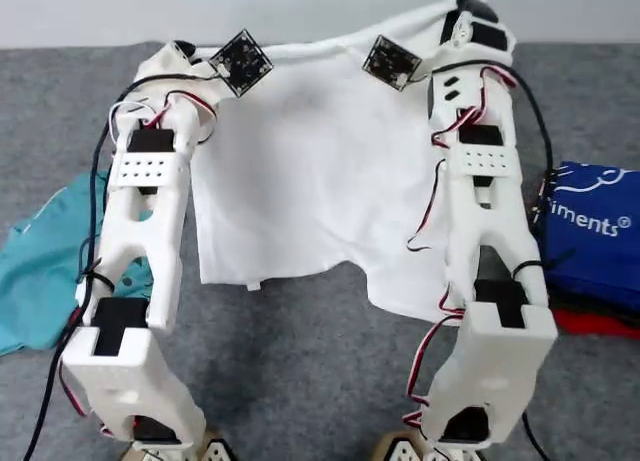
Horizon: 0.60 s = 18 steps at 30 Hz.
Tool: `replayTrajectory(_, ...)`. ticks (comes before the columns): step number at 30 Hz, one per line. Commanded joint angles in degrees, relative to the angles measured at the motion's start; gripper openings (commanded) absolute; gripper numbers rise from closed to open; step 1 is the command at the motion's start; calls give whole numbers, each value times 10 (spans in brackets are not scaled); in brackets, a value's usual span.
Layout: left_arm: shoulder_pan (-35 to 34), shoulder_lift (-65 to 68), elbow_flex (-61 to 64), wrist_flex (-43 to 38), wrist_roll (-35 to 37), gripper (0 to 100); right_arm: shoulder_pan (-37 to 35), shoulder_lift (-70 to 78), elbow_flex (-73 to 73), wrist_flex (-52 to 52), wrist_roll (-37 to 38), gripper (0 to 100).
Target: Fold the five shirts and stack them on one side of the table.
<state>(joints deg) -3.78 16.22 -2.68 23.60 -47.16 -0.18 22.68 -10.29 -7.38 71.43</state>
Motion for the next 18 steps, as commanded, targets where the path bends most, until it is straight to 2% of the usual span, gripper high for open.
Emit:
replayTrajectory(1,-1,-9,-27,48,-4,6,0,-10,-26,-10,6,10)
replayTrajectory(5,2,-9,-27,149,-4,6,13,-24,-11,64,25,10)
replayTrajectory(13,17,-5,-27,336,-4,6,19,-97,-11,419,23,10)
replayTrajectory(18,17,-4,-27,410,-4,6,21,-137,-11,579,-14,9)
